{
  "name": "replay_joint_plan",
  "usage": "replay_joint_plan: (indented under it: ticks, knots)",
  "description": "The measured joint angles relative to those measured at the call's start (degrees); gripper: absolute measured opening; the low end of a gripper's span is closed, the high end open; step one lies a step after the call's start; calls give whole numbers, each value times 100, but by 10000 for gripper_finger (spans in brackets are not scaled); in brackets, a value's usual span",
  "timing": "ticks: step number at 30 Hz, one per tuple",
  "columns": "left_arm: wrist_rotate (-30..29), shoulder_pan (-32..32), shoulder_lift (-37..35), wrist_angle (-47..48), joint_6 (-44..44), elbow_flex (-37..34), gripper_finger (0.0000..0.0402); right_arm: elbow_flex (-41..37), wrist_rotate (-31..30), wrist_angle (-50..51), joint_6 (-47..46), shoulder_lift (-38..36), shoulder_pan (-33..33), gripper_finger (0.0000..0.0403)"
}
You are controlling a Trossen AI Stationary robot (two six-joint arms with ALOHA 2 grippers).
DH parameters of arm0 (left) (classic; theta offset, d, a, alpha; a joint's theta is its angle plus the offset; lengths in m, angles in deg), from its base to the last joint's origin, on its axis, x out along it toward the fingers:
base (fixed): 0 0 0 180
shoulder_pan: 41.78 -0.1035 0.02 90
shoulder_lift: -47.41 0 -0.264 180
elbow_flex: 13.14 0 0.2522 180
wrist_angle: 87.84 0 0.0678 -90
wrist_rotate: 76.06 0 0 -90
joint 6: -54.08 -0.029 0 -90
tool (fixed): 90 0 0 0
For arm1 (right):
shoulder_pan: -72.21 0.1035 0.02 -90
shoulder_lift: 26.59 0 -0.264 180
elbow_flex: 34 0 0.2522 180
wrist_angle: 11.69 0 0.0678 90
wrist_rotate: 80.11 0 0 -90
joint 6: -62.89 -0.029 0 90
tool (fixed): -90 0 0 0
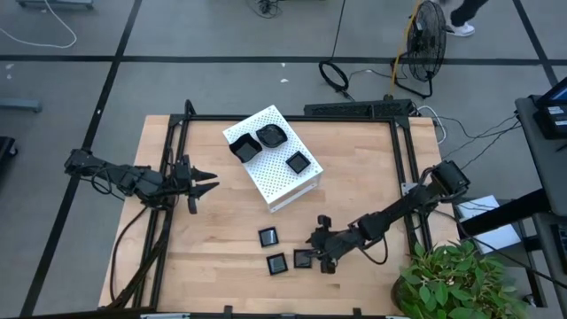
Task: Pick & Place Mini shaped plates
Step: Stack the square plate on top of the stacked square plates on the shelf
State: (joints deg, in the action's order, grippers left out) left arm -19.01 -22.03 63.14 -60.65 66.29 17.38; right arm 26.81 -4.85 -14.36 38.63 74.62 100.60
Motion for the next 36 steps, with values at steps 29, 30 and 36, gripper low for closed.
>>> replay_joint_plan:
  ticks: [29,30,36]
  knots:
    - [-1,0,1,-2,0,0,122,106,173,-763,611,339,73,109]
    - [-2,-1,0,-2,0,0,122,106,173,-757,624,339,75,99]
    - [-2,0,2,-2,0,0,122,106,311,-678,670,341,30,73]
